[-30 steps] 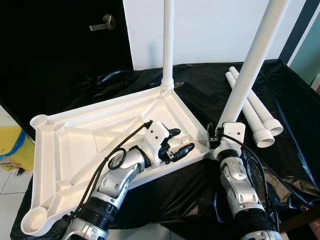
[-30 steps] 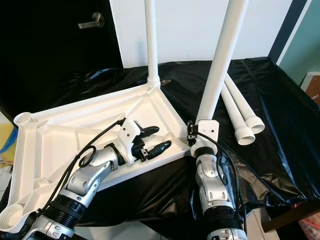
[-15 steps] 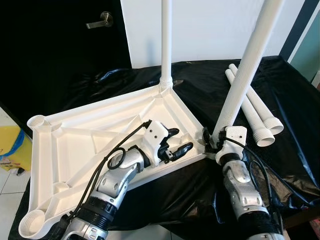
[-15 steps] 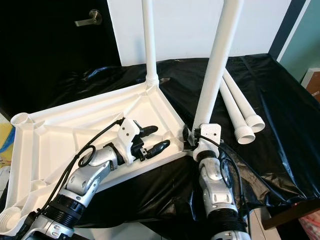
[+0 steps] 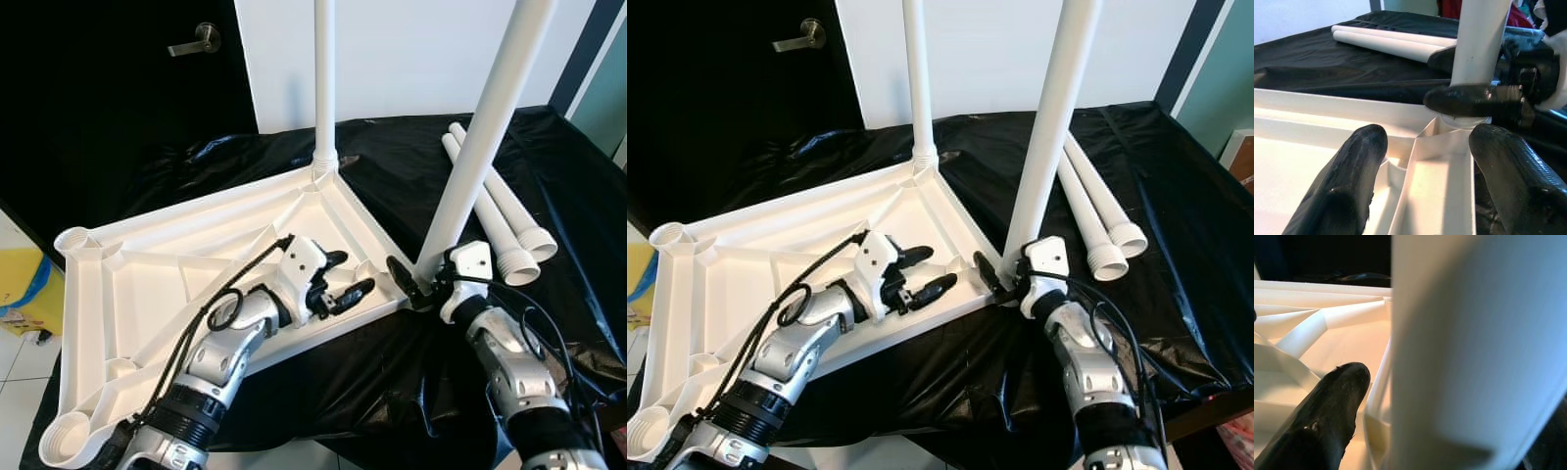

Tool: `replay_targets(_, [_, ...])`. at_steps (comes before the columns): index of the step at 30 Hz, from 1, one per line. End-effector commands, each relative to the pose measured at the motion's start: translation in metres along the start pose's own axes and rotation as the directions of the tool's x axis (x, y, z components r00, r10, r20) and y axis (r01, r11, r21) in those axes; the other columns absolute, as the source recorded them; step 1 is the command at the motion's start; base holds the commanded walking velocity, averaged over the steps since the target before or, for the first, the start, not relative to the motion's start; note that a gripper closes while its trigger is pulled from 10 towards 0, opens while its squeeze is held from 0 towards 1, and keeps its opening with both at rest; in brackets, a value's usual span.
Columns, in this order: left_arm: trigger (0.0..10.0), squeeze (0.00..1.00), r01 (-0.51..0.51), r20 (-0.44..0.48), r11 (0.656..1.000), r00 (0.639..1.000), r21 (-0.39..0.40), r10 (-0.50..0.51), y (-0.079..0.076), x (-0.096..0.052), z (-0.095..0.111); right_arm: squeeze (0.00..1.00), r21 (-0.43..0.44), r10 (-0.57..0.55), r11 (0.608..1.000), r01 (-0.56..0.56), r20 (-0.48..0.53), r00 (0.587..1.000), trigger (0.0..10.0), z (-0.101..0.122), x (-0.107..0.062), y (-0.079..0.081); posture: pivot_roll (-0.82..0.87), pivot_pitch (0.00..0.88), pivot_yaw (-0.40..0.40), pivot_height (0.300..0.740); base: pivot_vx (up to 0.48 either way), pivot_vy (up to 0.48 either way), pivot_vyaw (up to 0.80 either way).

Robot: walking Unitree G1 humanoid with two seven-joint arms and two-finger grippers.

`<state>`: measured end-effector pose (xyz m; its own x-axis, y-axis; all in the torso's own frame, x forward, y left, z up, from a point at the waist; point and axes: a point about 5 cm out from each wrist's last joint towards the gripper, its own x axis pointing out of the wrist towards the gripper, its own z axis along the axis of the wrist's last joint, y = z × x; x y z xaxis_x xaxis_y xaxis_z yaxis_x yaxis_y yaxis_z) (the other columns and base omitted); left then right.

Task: Building children table

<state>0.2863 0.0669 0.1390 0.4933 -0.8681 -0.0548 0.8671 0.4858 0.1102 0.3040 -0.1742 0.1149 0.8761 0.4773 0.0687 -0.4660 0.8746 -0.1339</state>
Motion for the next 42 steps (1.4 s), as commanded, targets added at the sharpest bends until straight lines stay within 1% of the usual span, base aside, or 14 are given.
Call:
replay_targets(1, [10.0, 0.0, 0.075, -0.007, 0.997, 0.997, -0.001, -0.075, -0.007, -0.002, 0.0, 0.0, -0.01, 0.036, 0.999, -0.036, -0.02, 0.999, 3.8, -0.005, 0.002, 0.003, -0.1, 0.0, 0.055, 0.74, 0.0, 0.0, 0.0])
replay_targets(3, [10.0, 0.0, 0.078, -0.009, 0.997, 0.997, 0.001, -0.078, -0.008, -0.003, -0.001, 0.0, -0.008, 0.037, 0.999, -0.037, -0.021, 0.999, 3.8, -0.006, 0.002, 0.002, -0.1, 0.0, 0.054, 0.74, 0.0, 0.0, 0.0])
replay_targets(4, [10.0, 0.0, 0.079, -0.011, 0.997, 0.997, 0.0, -0.079, -0.009, -0.004, -0.001, 0.0, -0.006, 0.041, 0.999, -0.041, -0.022, 0.999, 0.0, -0.006, 0.002, 0.002, -0.1, 0.0, 0.054, 0.74, 0.0, 0.0, 0.0])
replay_targets(11, [10.0, 0.0, 0.07, -0.021, 0.998, 0.997, -0.007, -0.07, -0.013, -0.007, -0.003, 0.0, 0.005, 0.052, 0.999, -0.052, -0.065, 0.997, 0.0, -0.016, -0.006, -0.001, -0.06, 0.0, 0.02, 0.74, 0.0, 0.0, 0.0])
replay_targets(12, [10.0, 0.0, 0.051, -0.016, 0.999, 0.999, -0.01, -0.052, -0.011, -0.008, -0.002, 0.0, 0.01, 0.042, 0.999, -0.042, -0.075, 0.996, 10.0, -0.018, -0.007, -0.002, -0.06, 0.0, 0.013, 0.74, 0.0, 0.0, 0.0])
replay_targets(19, [10.0, 0.0, 0.022, -0.009, 1.0, 1.0, -0.013, -0.022, -0.008, -0.009, 0.0, 0.0, 0.017, 0.012, 1.0, -0.01, -0.084, 0.996, 10.0, -0.021, -0.01, -0.003, -0.06, 0.0, 0.009, 0.74, 0.0, 0.0, 0.0])
replay_targets(23, [10.0, 0.0, 0.023, -0.005, 0.999, 1.0, -0.023, -0.023, -0.012, -0.008, -0.001, 0.0, 0.008, -0.078, 0.997, 0.079, -0.107, 0.991, 10.0, -0.026, -0.015, -0.005, -0.09, 0.0, 0.007, 0.74, 0.0, 0.0, 0.0])
replay_targets(26, [10.0, 0.0, 0.016, -0.013, 1.0, 1.0, -0.024, -0.016, -0.013, -0.009, -0.003, 0.0, -0.028, -0.152, 0.988, 0.15, -0.136, 0.979, 10.0, -0.03, -0.015, -0.007, -0.1, 0.0, 0.011, 0.74, 0.0, 0.0, 0.0])
replay_targets(31, [10.0, 0.0, 0.022, -0.025, 1.0, 0.999, -0.02, -0.022, -0.012, -0.012, -0.003, 0.0, -0.031, -0.223, 0.975, 0.221, -0.115, 0.968, 10.0, -0.026, -0.013, -0.008, -0.11, 0.0, 0.024, 0.74, 0.0, 0.0, 0.0])
replay_targets(32, [10.0, 0.0, 0.024, -0.03, 1.0, 0.999, -0.015, -0.024, -0.009, -0.014, -0.002, 0.0, -0.026, -0.285, 0.958, 0.284, -0.112, 0.952, 10.0, -0.025, -0.011, -0.009, -0.1, 0.0, 0.031, 0.74, 0.0, 0.0, 0.0])
replay_targets(34, [10.0, 0.0, 0.024, -0.03, 1.0, 0.999, -0.015, -0.024, -0.009, -0.014, -0.002, 0.0, -0.026, -0.285, 0.958, 0.284, -0.112, 0.952, 10.0, -0.025, -0.011, -0.009, -0.1, 0.0, 0.031, 0.74, 0.0, 0.0, 0.0])
replay_targets(37, [10.0, 0.0, 0.01, -0.031, 1.0, 0.999, -0.001, -0.01, -0.003, -0.012, 0.002, 0.0, -0.016, -0.406, 0.913, 0.407, -0.128, 0.905, 10.0, -0.028, -0.01, -0.008, -0.11, 0.009, 0.04, 0.74, 0.0, 0.0, 0.0])
replay_targets(40, [10.0, 0.0, 0.008, -0.027, 1.0, 1.0, 0.001, -0.008, -0.001, -0.01, 0.004, 0.0, -0.017, -0.443, 0.896, 0.445, -0.131, 0.887, 10.0, -0.028, -0.01, -0.006, -0.11, 0.012, 0.041, 0.74, 0.0, 0.0, 0.0])
replay_targets(42, [10.0, 0.0, 0.0, -0.021, 1.0, 1.0, 0.01, 0.001, 0.002, -0.008, 0.006, 0.0, -0.019, -0.503, 0.863, 0.504, -0.117, 0.856, 10.0, -0.026, -0.01, -0.004, -0.12, 0.017, 0.039, 0.74, 0.0, 0.0, 0.0])
